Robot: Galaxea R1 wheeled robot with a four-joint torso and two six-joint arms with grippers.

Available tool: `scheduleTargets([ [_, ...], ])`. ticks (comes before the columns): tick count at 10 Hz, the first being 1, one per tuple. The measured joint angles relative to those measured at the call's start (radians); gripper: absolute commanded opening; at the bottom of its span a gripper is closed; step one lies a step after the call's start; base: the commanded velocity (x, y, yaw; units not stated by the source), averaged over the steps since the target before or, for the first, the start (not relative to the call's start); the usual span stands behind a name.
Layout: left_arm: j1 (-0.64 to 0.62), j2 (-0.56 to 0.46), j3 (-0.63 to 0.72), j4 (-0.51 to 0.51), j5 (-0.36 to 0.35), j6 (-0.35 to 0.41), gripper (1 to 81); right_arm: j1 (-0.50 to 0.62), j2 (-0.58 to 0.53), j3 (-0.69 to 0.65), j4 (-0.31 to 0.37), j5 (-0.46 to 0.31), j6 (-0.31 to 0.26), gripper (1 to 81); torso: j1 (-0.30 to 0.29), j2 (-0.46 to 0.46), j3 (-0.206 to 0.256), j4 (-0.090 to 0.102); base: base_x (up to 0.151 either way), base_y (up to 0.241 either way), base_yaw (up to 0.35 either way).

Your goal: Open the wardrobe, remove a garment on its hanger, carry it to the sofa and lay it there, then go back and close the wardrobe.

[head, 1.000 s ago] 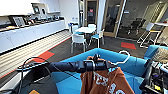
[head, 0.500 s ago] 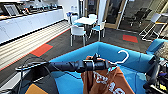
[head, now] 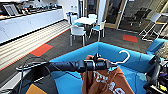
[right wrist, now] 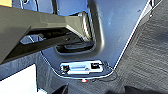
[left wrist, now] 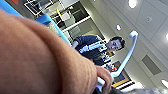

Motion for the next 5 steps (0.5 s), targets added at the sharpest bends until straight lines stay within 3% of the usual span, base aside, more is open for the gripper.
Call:
scheduleTargets([
  [5, -0.027, 0.200, -0.128, 0.000, 0.001, -0.003, 1.0, 0.012, 0.000, 0.000, -0.001, 0.003, 0.000, 81.1, 0.000, 0.000, 0.000, 0.000, 0.000, 0.000, 0.000],
])
